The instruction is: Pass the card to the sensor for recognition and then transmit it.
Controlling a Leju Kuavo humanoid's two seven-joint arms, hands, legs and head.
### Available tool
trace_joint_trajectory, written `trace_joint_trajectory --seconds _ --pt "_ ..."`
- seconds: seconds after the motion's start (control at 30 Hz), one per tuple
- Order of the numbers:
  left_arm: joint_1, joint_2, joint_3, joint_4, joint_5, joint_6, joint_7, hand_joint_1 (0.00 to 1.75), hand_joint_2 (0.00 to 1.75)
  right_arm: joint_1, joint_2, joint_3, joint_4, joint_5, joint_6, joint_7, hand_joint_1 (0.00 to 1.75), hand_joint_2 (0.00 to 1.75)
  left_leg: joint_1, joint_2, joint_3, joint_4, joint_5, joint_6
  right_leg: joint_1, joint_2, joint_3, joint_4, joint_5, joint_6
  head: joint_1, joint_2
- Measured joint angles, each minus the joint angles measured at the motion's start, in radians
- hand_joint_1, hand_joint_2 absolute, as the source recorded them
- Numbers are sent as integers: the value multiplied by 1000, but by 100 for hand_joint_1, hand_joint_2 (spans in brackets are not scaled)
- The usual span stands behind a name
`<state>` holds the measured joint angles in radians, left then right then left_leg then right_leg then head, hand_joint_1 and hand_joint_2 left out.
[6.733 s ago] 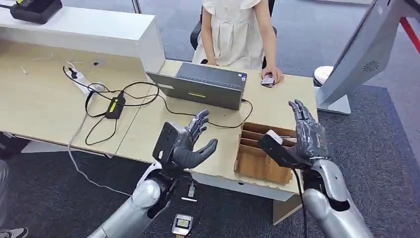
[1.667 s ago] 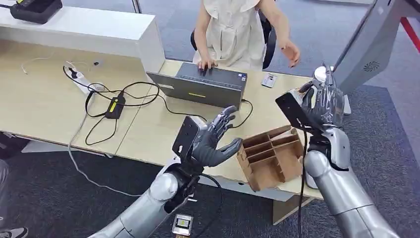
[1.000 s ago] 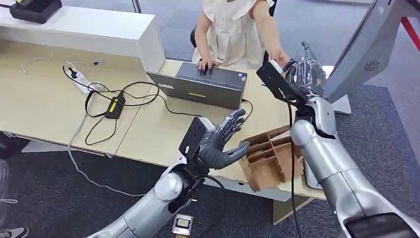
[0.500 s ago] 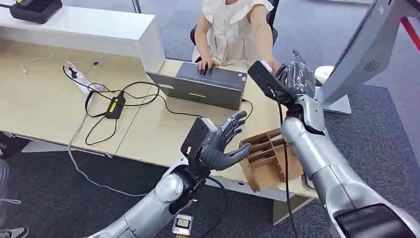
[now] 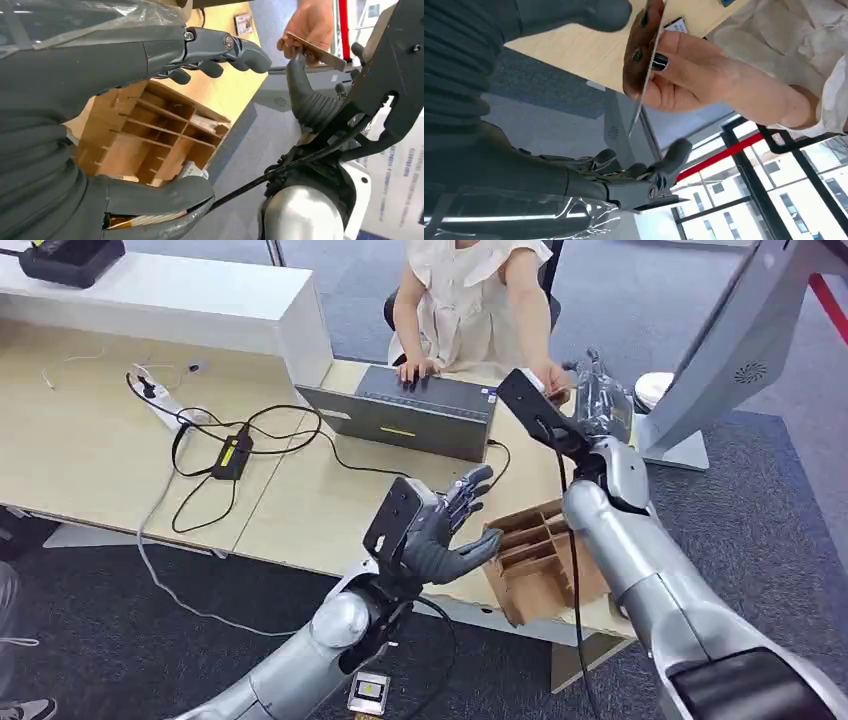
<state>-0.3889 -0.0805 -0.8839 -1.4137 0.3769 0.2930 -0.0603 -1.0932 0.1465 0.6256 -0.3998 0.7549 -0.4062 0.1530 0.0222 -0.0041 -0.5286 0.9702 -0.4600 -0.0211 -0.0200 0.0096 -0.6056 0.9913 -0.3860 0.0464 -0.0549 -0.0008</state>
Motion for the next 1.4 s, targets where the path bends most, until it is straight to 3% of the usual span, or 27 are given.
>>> trace_joint_trajectory --seconds 0.17,0.33,0.5,0.63,0.8,0.93,1.07,1.23,1.4 --pt "2 5 -2 0 -2 4 5 0 175 -1 2 0 5 -37 -32 -37 0 175 0 0 0 0 0 0 0 0 0 0 0 0 0 0" --pt "6 9 -4 0 -11 11 10 0 175 -17 2 -6 7 -141 -79 -124 0 175 0 0 0 0 0 0 0 0 0 0 0 0 0 0" --pt "14 18 -4 -6 -21 51 8 0 175 -43 1 -59 -24 -460 -87 -317 0 175 0 0 0 0 0 0 0 0 0 0 0 0 0 0" --pt "23 28 0 -22 -33 76 7 0 175 -52 -6 -96 -74 -570 -89 -364 0 175 0 0 0 0 0 0 0 0 0 0 0 0 0 0" --pt "42 43 17 -54 -61 118 7 0 175 -2 -31 -122 -198 -668 -92 -353 0 175 0 0 1 0 0 0 0 0 1 0 0 0 0 0" --pt "73 60 45 -92 -98 152 12 0 175 115 -69 -127 -361 -750 -70 -289 0 175 0 0 1 0 0 0 0 0 0 0 0 0 0 0" --pt "113 76 77 -134 -127 175 19 0 175 269 -104 -132 -523 -840 -32 -268 0 175 0 -1 1 0 0 0 0 0 0 0 0 0 0 0" --pt "140 91 102 -160 -147 186 25 0 175 369 -134 -133 -634 -874 -23 -263 0 175 0 0 1 0 0 0 1 0 0 -1 0 0 0 0" --pt "171 110 138 -189 -163 178 27 0 175 528 -180 -137 -807 -837 -64 -245 0 175 0 0 2 0 0 0 1 0 1 -1 -1 0 0 0"
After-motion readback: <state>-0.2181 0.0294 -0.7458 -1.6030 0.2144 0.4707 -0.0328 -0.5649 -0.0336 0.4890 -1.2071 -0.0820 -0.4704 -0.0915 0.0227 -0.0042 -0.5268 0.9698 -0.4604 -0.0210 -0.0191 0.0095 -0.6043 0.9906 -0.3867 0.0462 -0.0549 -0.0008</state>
